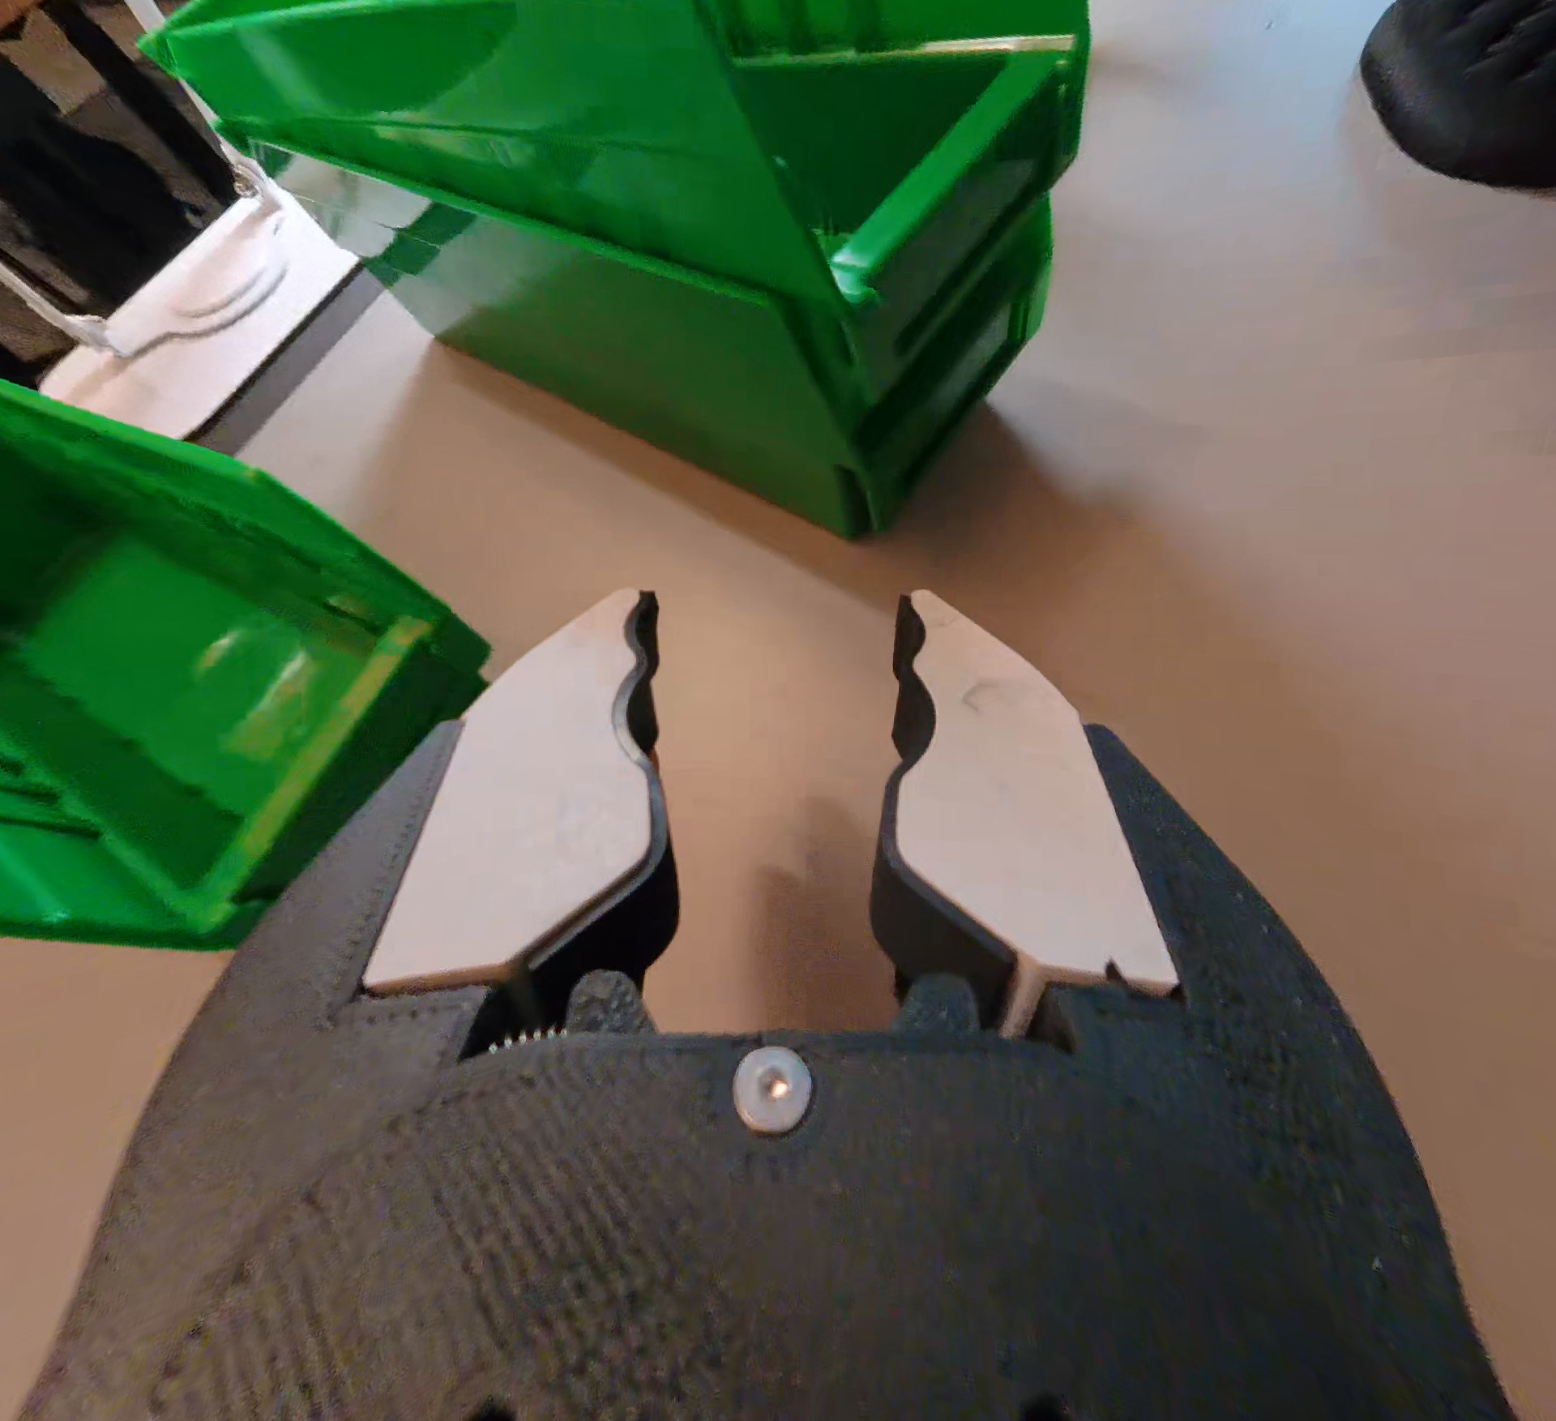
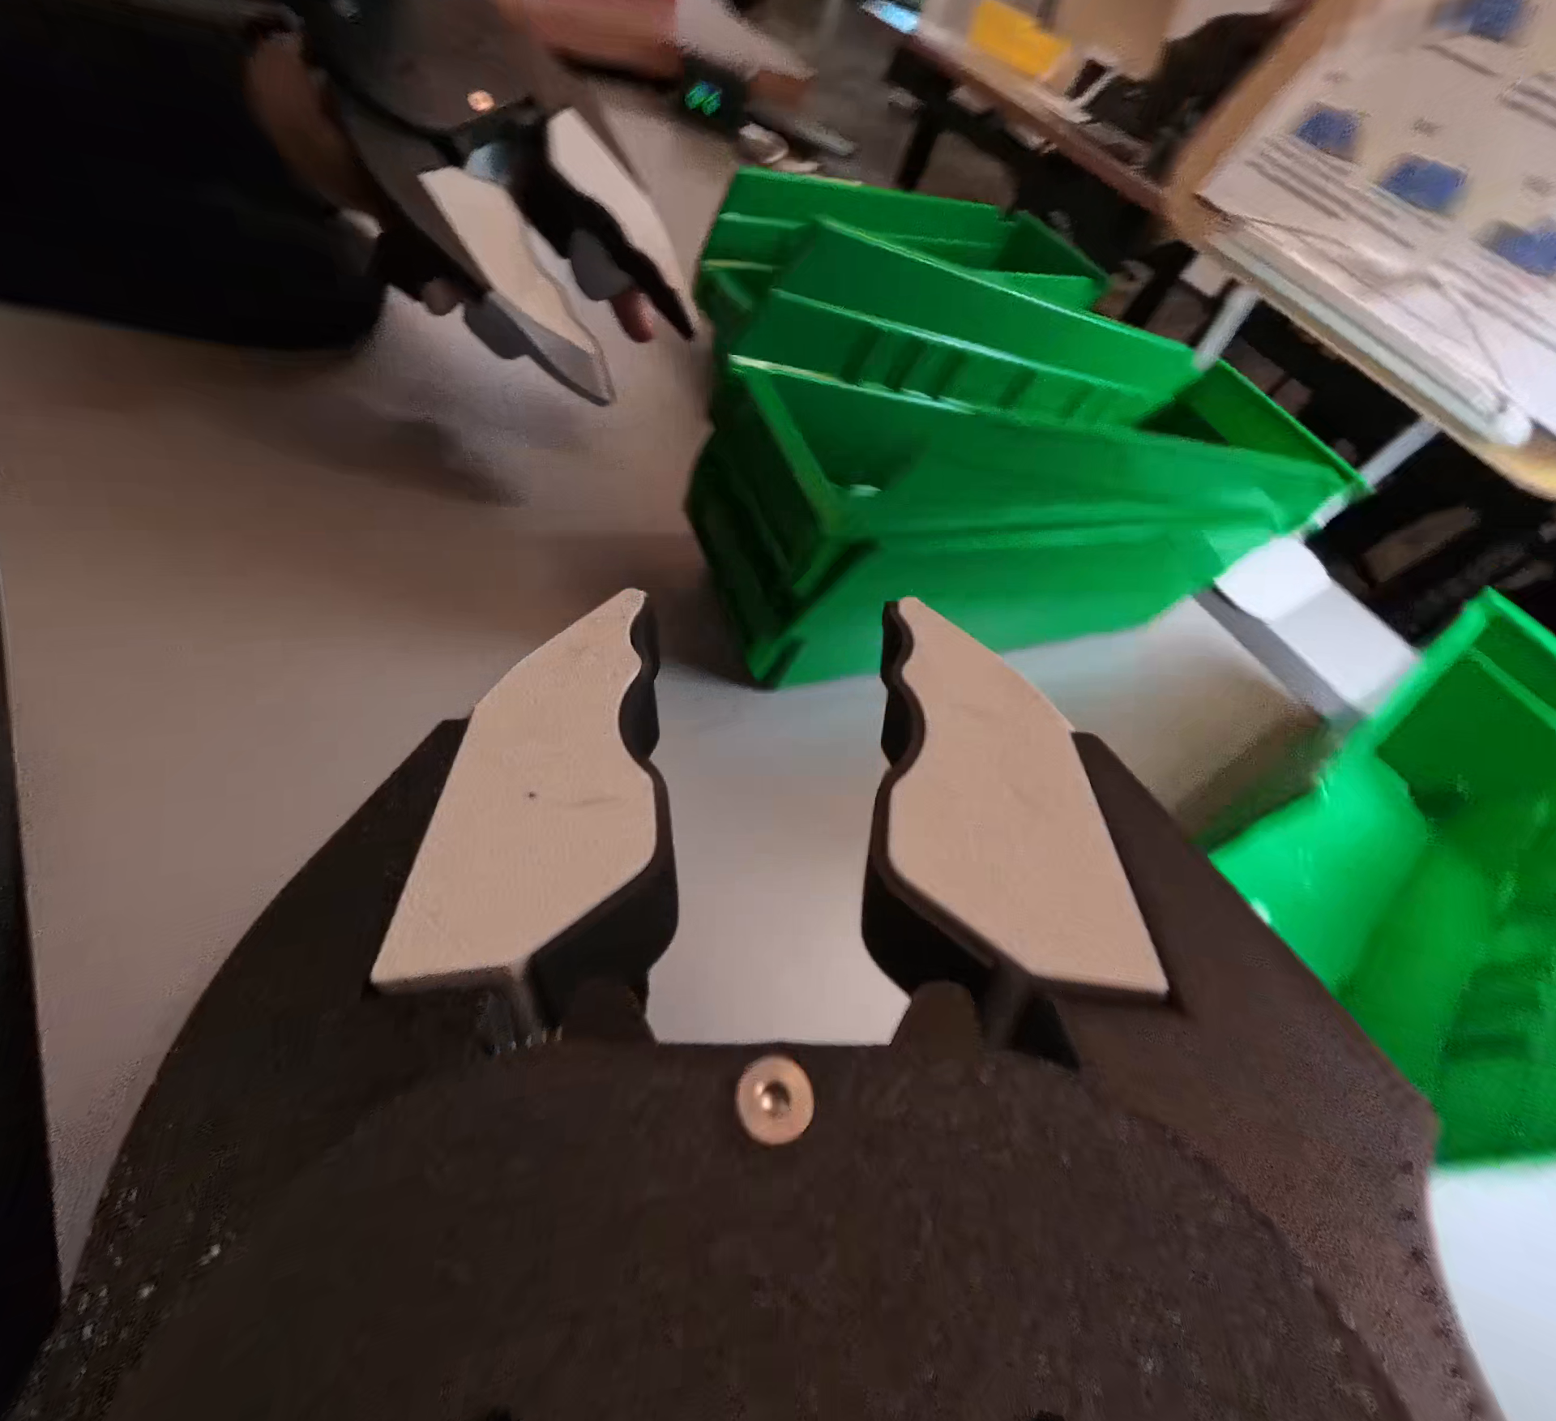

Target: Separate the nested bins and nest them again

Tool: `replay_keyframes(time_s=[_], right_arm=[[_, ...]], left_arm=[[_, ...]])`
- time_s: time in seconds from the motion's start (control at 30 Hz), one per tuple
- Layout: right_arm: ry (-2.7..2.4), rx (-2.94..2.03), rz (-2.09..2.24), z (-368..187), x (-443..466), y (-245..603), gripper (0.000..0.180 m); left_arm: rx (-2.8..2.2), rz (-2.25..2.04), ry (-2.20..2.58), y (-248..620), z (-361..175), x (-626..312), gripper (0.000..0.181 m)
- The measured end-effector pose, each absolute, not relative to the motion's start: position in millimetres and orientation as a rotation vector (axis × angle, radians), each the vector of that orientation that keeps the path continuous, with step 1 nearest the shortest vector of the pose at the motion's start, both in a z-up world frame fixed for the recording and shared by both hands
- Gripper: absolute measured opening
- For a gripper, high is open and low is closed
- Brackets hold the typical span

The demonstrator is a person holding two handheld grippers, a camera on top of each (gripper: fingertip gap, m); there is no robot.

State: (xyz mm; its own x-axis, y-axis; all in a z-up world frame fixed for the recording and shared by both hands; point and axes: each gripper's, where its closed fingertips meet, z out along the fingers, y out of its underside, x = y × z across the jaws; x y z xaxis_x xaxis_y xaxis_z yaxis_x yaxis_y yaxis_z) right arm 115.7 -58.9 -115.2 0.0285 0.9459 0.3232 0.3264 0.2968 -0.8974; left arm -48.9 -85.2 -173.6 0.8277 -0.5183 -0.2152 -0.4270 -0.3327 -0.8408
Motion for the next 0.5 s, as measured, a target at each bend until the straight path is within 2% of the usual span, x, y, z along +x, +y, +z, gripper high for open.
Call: replay_keyframes(time_s=[0.2,0.33,0.5], right_arm=[[-1.908,-1.138,0.421,-118,32,-84,0.053],[-2.12,-1.264,0.071,-150,15,-55,0.053],[-2.147,-1.242,-0.297,-166,12,-20,0.042]], left_arm=[[-1.95,-0.107,0.64,-90,-189,-58,0.052],[-1.885,-0.16,0.539,-95,-169,-63,0.052],[-1.786,-0.18,0.408,-103,-141,-68,0.053]])
